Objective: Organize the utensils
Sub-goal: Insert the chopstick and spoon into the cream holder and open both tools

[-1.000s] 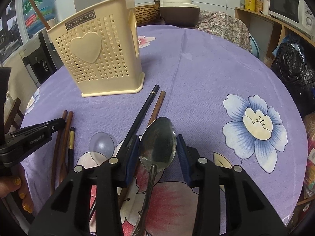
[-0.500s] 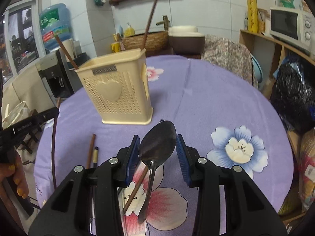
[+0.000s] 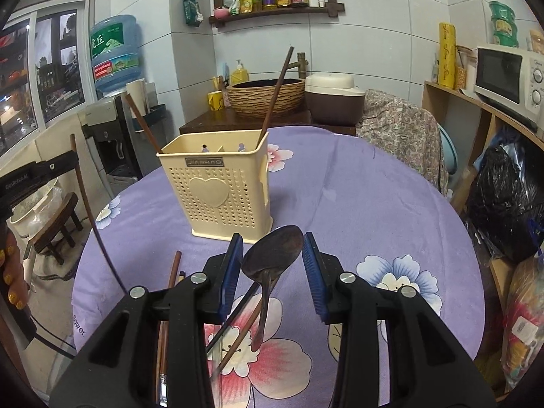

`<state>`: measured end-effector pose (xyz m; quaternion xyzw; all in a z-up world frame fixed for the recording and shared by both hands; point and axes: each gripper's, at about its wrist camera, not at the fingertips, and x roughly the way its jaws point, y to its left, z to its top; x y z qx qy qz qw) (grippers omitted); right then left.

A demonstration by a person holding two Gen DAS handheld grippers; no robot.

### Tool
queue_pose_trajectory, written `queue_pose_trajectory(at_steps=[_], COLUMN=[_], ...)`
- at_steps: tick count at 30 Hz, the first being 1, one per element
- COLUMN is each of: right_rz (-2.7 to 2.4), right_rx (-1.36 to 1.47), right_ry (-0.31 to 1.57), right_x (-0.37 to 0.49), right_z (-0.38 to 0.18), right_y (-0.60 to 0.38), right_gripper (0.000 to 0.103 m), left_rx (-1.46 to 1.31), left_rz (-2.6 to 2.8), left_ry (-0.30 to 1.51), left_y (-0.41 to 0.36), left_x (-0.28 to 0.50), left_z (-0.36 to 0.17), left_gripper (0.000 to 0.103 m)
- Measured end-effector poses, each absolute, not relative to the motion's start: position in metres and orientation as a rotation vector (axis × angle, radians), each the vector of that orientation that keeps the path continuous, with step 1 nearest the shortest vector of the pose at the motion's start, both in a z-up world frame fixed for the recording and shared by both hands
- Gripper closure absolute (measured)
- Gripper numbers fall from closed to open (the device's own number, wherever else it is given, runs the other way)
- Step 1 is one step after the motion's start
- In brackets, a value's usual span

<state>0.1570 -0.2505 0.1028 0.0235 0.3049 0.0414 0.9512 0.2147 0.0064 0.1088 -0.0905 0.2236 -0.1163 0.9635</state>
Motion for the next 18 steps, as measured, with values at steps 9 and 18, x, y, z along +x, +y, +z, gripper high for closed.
queue_pose_trajectory(at_steps=[9,18], right_rz=[0.092,0.168], right_rx=[0.042,0.045], right_ry=[0.611,0.585], right_x=[0.158,0.171], right_z=[0.103,0.128], right_y=[-0.25,-0.243], right_gripper=[0.066,0.066], left_rx=[-0.181,-0.199], left_rz=[-0.235,-0.31], left_ry=[0.411,0.393], left_y=[0.009,0.006], left_x=[0.211,0.22], left_z=[0.123,0.154], left_gripper=[0.095,0.095])
